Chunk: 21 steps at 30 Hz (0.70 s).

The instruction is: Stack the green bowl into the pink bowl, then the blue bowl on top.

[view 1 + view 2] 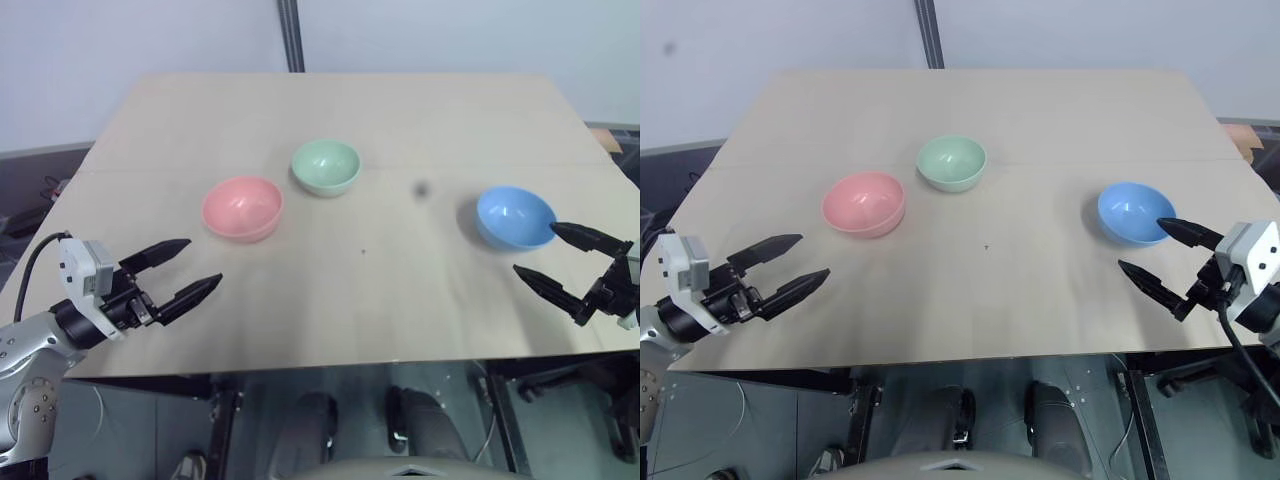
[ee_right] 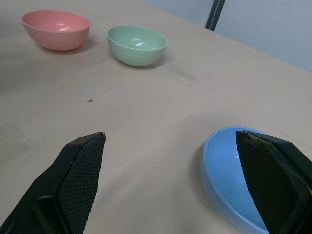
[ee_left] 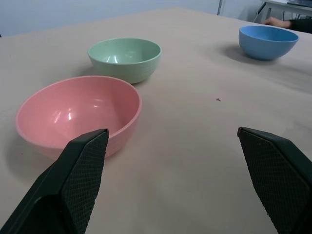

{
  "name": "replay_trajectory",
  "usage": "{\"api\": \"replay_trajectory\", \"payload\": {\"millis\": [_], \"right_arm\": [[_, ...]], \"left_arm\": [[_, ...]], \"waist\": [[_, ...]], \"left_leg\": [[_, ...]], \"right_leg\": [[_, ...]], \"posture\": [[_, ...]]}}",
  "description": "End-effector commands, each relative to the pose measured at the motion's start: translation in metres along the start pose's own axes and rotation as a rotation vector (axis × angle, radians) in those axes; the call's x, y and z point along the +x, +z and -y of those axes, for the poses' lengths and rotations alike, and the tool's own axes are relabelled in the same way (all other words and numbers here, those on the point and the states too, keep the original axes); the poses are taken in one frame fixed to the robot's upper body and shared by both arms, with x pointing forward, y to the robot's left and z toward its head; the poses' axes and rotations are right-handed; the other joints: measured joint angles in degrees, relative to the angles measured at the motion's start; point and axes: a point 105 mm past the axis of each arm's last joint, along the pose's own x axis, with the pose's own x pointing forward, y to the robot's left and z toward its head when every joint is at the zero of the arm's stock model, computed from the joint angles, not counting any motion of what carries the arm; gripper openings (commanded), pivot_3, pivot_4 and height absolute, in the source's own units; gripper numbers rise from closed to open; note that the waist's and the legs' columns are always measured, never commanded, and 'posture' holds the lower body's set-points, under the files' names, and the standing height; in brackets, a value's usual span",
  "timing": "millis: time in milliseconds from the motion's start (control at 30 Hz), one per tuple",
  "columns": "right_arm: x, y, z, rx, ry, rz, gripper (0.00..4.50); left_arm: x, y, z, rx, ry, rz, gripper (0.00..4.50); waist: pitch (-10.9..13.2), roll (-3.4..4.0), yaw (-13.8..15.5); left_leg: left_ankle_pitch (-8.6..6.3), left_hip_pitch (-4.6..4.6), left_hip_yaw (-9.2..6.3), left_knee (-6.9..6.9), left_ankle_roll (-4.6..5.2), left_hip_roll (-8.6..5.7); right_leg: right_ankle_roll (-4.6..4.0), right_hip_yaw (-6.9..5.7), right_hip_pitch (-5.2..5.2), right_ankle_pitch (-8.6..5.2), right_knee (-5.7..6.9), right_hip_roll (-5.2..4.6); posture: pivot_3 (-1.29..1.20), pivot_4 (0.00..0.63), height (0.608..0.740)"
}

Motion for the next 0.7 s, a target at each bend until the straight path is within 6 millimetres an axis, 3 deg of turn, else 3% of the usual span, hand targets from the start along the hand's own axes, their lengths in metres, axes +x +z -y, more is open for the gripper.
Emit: {"api": "replay_trajectory", "payload": {"millis": [33, 233, 367, 533, 700], "right_arm": [[0.005, 0.007, -0.001, -0.038, 0.007, 0.025, 4.47], [0.024, 0.000, -0.003, -0.076, -0.003, 0.026, 4.47], [0.039, 0.003, -0.014, -0.077, 0.065, 0.054, 4.47], [0.069, 0.018, -0.043, -0.112, 0.250, 0.124, 4.47], [0.107, 0.035, -0.062, -0.147, 0.318, 0.230, 4.47]], "left_arm": [[0.001, 0.016, 0.002, 0.043, 0.001, 0.052, 4.50], [0.009, 0.020, 0.001, 0.038, 0.026, 0.080, 4.50], [0.017, 0.024, -0.005, 0.081, 0.074, 0.071, 4.50], [0.043, 0.029, -0.017, 0.280, 0.146, -0.111, 4.50], [0.073, 0.025, -0.026, 0.558, 0.086, -0.406, 4.50]], "waist": [[0.00, 0.00, -0.02], [0.00, 0.00, -0.02], [0.01, 0.00, -0.02], [0.02, -0.02, -0.03], [0.05, -0.01, -0.06]], "left_leg": [[0.00, 0.00, 0.00, 0.00, 0.00, 0.00], [0.00, 0.01, 0.02, 0.01, 0.00, 0.00], [0.00, 0.01, 0.01, 0.01, 0.00, 0.00], [0.01, 0.04, 0.00, 0.02, 0.00, -0.01], [0.01, 0.04, -0.04, 0.01, -0.01, -0.02]], "right_leg": [[0.00, 0.00, 0.00, 0.00, 0.00, 0.01], [0.00, 0.01, 0.00, 0.00, 0.01, 0.10], [0.00, 0.02, 0.00, 0.01, 0.01, 0.19], [0.00, 0.03, 0.03, 0.02, 0.02, 0.25], [-0.01, 0.01, 0.02, 0.02, 0.06, 0.34]], "posture": [[0.00, 0.150, 0.740], [0.00, 0.150, 0.740], [0.00, 0.150, 0.740], [0.00, 0.150, 0.740], [0.00, 0.150, 0.740]]}}
